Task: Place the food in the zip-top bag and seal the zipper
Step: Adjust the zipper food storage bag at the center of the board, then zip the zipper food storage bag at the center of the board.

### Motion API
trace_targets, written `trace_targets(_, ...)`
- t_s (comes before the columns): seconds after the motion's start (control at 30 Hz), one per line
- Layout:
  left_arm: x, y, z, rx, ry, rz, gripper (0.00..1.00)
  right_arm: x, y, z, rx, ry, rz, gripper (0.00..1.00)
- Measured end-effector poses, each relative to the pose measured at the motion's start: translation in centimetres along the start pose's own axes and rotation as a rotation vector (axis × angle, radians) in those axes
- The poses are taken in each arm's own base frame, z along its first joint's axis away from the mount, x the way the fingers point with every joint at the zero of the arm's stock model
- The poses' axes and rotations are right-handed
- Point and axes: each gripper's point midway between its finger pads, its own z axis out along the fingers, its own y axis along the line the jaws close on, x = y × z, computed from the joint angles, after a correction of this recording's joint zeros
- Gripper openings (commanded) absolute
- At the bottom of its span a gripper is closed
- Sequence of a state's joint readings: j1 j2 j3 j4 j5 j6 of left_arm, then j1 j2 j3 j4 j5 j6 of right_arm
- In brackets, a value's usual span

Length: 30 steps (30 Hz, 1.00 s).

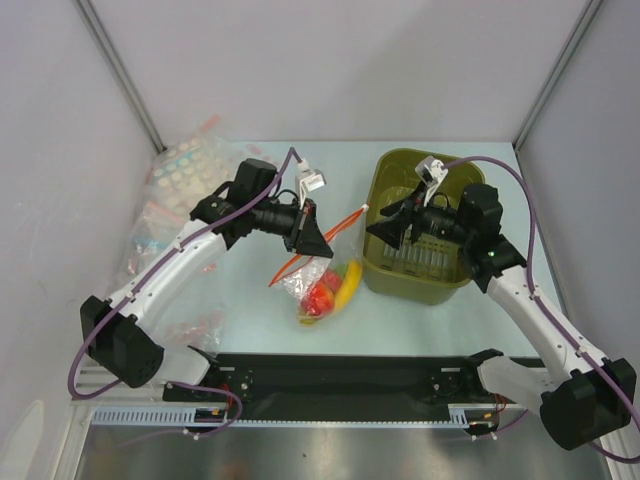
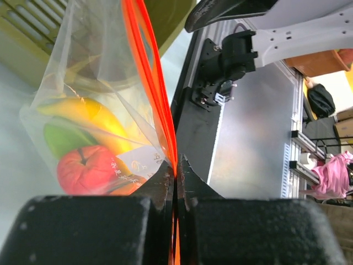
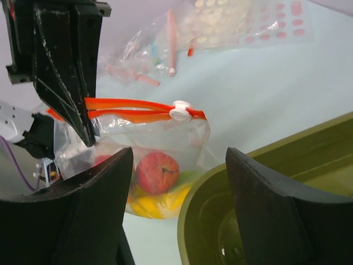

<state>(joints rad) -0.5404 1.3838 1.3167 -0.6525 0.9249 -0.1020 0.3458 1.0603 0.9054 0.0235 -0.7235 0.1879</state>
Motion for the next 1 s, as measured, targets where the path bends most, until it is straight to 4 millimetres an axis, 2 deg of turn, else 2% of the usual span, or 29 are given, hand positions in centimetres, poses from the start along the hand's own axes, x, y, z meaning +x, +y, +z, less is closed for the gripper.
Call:
trace_targets(0.17, -0.1, -1.0, -0.3, 0.035, -0.005, 0.020, 0.00, -0.6, 0.8, 0.5, -0.095, -0.023, -0.099, 0.74)
trace_targets(0.4, -0.1, -2.5, -1.0, 0.078, -0.014, 0.067, 0.00, 0.7, 1.4, 1.6, -0.236, 0.018, -0.163, 0.72)
trace_targets(0.73, 0.8, -4.2, -1.7, 0.146, -0.014, 0.098, 0.00, 0.6, 2.7, 1.7, -0.368, 0.031, -0.202, 0.72)
trace_targets(0.83, 1.0, -4.2, -1.6, 0.154, -0.009, 0.091, 0.00, 0.0, 3.2, 1.7, -0.407, 0.025, -0.204, 0.66)
trace_targets(0.93, 1.1, -4.2, -1.6, 0.155, -0.006, 0.087, 0.00, -0.8, 3.8, 1.6, -0.435, 0.012, -0.217, 0.50)
trace_targets(0.97, 1.1, -4.2, -1.6, 0.155, -0.007, 0.088, 0.00, -1.0, 4.0, 1.5, -0.445, 0.009, -0.222, 0.42)
trace_targets(1.0, 1.1, -4.2, -1.6, 0.155, -0.007, 0.088, 0.00, -1.2, 4.1, 1.4, -0.453, 0.008, -0.225, 0.39)
